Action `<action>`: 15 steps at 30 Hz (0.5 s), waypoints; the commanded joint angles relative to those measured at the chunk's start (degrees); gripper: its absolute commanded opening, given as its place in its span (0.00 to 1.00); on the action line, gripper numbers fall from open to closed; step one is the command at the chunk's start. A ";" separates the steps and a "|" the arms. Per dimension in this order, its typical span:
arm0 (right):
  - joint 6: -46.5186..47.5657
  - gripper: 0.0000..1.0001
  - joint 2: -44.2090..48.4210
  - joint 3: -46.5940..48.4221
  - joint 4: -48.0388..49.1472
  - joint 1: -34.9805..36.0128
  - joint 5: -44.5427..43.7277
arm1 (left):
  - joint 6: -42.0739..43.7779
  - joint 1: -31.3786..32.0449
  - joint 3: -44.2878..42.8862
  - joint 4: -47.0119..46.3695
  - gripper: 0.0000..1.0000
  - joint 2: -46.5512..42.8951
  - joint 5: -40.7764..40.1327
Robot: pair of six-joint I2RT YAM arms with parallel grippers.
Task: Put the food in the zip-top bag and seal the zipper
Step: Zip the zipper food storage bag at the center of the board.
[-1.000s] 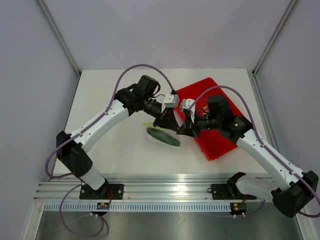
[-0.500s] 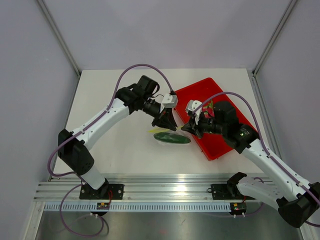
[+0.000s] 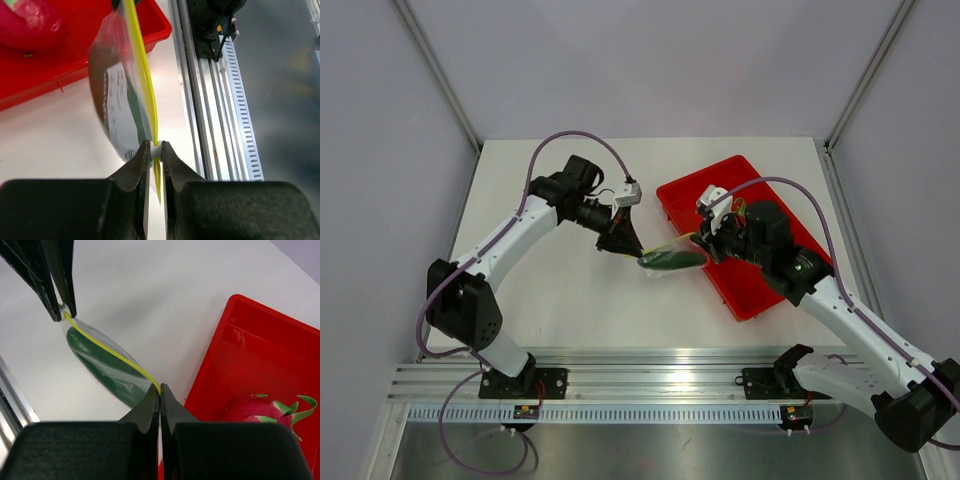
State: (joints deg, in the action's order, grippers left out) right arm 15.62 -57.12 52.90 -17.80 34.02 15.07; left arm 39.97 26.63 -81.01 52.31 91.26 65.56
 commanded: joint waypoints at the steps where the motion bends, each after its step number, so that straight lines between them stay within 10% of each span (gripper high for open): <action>1: -1.03 0.00 -0.09 0.62 7.69 -1.50 -6.54 | -0.59 -3.77 2.61 1.83 0.00 -3.90 1.41; 15: -1.91 0.00 -4.66 2.03 11.12 -1.50 -4.26 | -0.15 -10.63 4.99 2.09 0.00 -4.43 0.71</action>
State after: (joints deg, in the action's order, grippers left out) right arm 13.72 -61.89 52.80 -11.31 33.74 14.22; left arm 39.38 18.28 -77.17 52.51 88.25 66.87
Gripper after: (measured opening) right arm 0.011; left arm 0.122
